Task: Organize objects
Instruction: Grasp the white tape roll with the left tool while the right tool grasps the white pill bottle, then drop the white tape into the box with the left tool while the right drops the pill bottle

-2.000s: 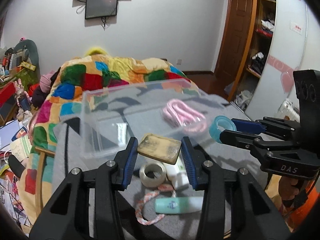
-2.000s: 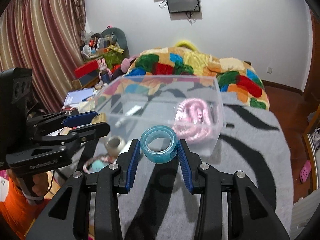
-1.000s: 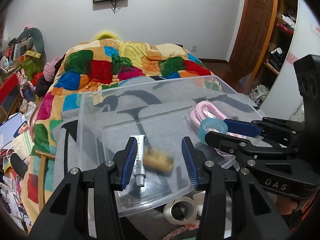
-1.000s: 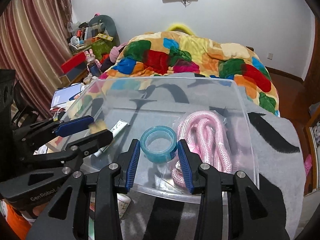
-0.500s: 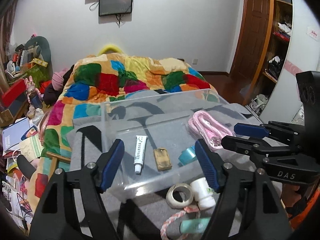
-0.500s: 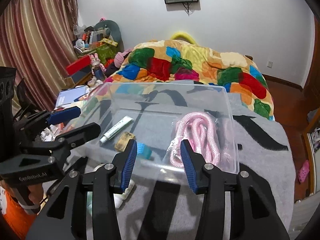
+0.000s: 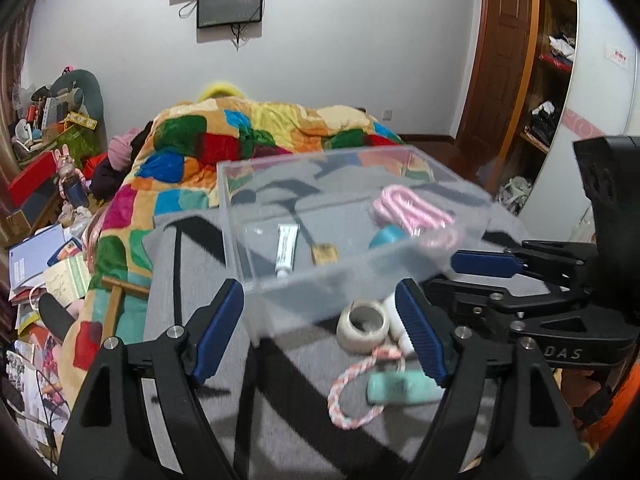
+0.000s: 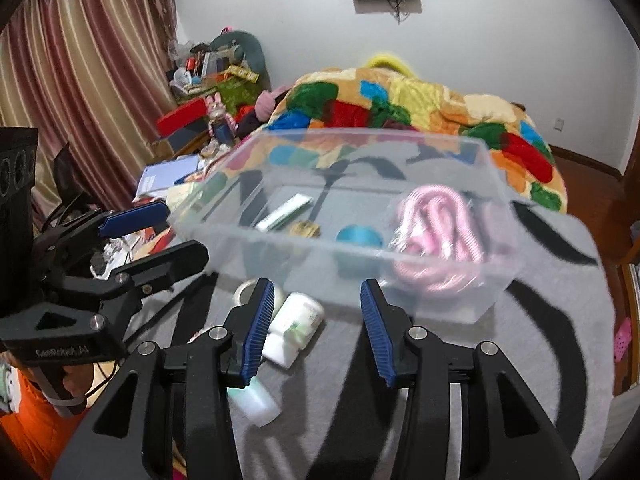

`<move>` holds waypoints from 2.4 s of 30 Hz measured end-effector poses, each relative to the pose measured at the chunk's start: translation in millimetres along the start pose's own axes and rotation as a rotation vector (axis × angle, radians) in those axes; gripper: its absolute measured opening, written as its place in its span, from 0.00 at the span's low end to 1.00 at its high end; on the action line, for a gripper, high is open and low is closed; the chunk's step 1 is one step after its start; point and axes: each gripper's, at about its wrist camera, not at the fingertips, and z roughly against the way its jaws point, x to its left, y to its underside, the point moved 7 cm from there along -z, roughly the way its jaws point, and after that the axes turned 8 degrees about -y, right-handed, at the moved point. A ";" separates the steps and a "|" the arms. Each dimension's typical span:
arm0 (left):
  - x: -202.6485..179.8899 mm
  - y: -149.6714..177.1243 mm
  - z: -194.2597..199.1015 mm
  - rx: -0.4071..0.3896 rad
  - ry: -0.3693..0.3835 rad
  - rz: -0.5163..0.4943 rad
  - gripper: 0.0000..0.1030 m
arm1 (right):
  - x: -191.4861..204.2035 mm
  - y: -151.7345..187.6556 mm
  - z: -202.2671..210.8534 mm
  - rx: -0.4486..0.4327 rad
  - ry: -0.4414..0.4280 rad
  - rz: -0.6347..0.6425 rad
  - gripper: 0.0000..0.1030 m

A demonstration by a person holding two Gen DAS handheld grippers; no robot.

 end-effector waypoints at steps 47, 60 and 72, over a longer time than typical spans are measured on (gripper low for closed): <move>-21.7 -21.4 11.4 -0.030 0.120 0.008 0.38 | -20.6 -26.0 48.8 -0.161 0.067 0.002 0.27; 10.1 -43.1 -36.5 0.022 0.046 0.044 0.38 | -58.7 -60.3 20.8 -0.142 0.144 -0.061 0.27; 7.7 -38.1 -41.5 0.033 0.035 0.027 0.45 | -71.7 -46.7 4.8 -0.080 0.144 -0.073 0.28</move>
